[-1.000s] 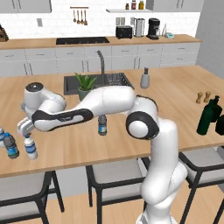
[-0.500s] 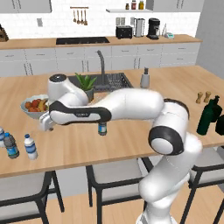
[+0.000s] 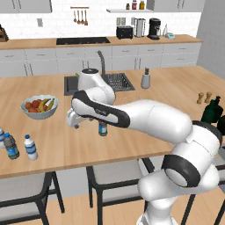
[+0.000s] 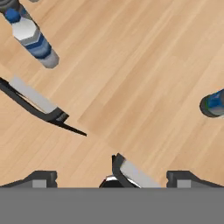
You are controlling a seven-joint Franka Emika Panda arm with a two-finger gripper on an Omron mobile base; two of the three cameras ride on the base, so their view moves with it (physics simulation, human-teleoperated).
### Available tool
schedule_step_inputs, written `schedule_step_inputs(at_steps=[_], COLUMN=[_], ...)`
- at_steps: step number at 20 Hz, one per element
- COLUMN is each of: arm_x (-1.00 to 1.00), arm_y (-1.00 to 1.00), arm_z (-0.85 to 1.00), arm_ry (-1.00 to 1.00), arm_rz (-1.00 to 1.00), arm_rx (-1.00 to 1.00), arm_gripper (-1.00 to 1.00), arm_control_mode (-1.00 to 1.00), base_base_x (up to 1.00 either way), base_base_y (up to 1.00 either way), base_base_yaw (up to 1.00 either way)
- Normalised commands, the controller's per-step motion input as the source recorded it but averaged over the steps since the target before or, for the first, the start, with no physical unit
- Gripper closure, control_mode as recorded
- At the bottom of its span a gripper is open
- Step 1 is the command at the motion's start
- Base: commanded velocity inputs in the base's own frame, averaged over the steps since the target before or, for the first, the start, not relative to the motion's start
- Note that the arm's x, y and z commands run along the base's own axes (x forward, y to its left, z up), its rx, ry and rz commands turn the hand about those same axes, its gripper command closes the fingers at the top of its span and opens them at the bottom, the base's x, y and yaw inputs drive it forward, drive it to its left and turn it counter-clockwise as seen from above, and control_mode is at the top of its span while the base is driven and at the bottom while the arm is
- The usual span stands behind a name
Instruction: Move the plastic bottles in the middle to the plastics group, and the glass bottles in the middle to the glass group.
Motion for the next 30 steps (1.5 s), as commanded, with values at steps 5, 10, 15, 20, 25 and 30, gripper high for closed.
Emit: schedule_step_inputs(at_steps=[5, 10, 15, 20, 25, 30], arm_x=[-0.12, -0.08, 0.04, 0.1, 0.12, 0.13], arm_y=[-0.85, -0.76, -0.6, -0.49, -0.1, 0.11], arm_z=[0.21, 0.2, 0.19, 0.03, 0.02, -0.09], arm_ry=[0.18, 0.22, 0.37, 0.31, 0.17, -0.02], arm_rz=[-0.09, -0.12, -0.29, -0.11, 0.0, 0.03], arm_rx=[0.0, 0.0, -0.01, -0.03, 0.0, -0.06], arm_gripper=[-1.0, -1.0, -1.0, -1.0, -1.0, -1.0], arm_control_mode=[-1.0, -1.0, -1.0, -1.0, -1.0, -1.0], base_base_x=[0.0, 0.0, 0.0, 0.0, 0.0, 0.0], base_base_y=[0.0, 0.0, 0.0, 0.0, 0.0, 0.0], base_base_yaw=[0.0, 0.0, 0.0, 0.0, 0.0, 0.0])
